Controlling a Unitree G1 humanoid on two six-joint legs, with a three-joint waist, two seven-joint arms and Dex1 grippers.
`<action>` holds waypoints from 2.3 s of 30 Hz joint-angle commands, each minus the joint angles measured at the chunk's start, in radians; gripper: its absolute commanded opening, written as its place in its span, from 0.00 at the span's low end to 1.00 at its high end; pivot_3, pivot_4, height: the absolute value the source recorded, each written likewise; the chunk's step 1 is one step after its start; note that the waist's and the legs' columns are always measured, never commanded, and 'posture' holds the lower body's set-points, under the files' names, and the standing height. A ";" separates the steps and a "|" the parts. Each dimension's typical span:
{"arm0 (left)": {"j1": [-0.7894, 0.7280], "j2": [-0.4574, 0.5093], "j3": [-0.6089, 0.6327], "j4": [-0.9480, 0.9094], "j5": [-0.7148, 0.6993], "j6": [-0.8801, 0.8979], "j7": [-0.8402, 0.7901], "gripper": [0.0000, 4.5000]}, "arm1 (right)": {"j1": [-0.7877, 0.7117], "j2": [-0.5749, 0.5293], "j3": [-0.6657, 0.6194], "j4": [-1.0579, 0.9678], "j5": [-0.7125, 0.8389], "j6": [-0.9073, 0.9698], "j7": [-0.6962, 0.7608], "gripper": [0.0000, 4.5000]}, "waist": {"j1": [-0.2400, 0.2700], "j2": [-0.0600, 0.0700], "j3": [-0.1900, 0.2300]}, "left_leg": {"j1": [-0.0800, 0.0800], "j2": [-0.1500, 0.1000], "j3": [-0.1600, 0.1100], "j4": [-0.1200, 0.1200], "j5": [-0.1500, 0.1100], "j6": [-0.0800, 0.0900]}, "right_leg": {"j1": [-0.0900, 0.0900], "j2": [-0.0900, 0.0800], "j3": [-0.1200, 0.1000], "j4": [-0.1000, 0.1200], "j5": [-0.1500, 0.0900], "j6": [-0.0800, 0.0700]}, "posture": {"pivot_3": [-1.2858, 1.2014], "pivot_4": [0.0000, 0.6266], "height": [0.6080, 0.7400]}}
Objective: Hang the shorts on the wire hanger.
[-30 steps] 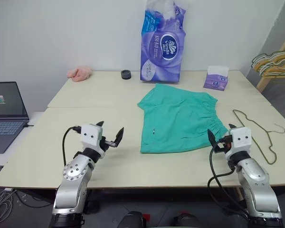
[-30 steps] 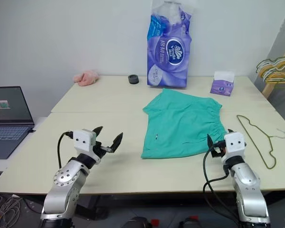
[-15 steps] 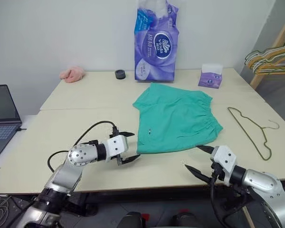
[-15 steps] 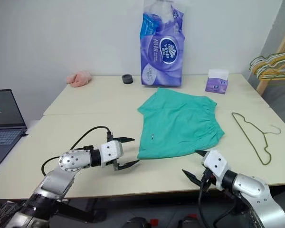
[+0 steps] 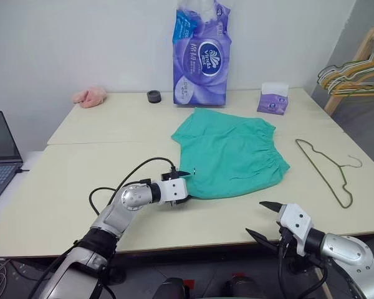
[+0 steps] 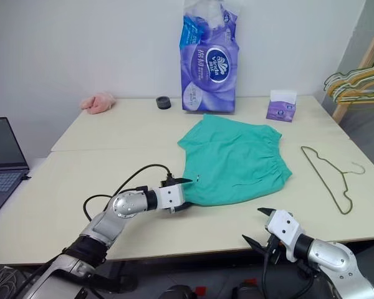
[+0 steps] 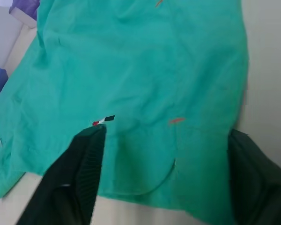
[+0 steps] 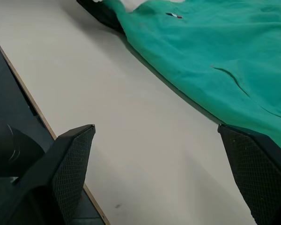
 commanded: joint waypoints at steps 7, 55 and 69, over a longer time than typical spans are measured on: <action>-0.067 0.000 0.029 0.085 -0.013 -0.011 0.003 0.10 | -0.183 -0.088 -0.006 0.203 -0.227 -0.151 -0.066 1.00 | -0.006 -0.001 0.001 | 0.000 -0.001 0.002 0.000 0.000 0.000 | 0.000 0.000 0.001 0.000 0.000 0.001 | 0.48 0.03 1.00; 0.309 0.488 0.058 -0.793 -0.575 0.690 -0.770 0.00 | -0.343 -0.352 0.147 0.265 -0.272 -0.406 0.295 0.00 | -0.029 -0.003 -0.001 | 0.004 0.001 0.024 0.003 -0.006 0.010 | -0.003 0.002 0.023 0.001 0.002 0.005 | 0.48 0.02 1.00; 0.288 0.473 0.028 -0.821 -0.589 0.806 -0.715 0.15 | -0.308 -0.383 0.150 0.181 -0.259 -0.323 0.367 0.15 | -0.029 -0.004 -0.001 | 0.004 0.001 0.025 0.003 -0.006 0.011 | -0.003 0.002 0.023 0.001 0.001 0.005 | 0.48 0.03 1.00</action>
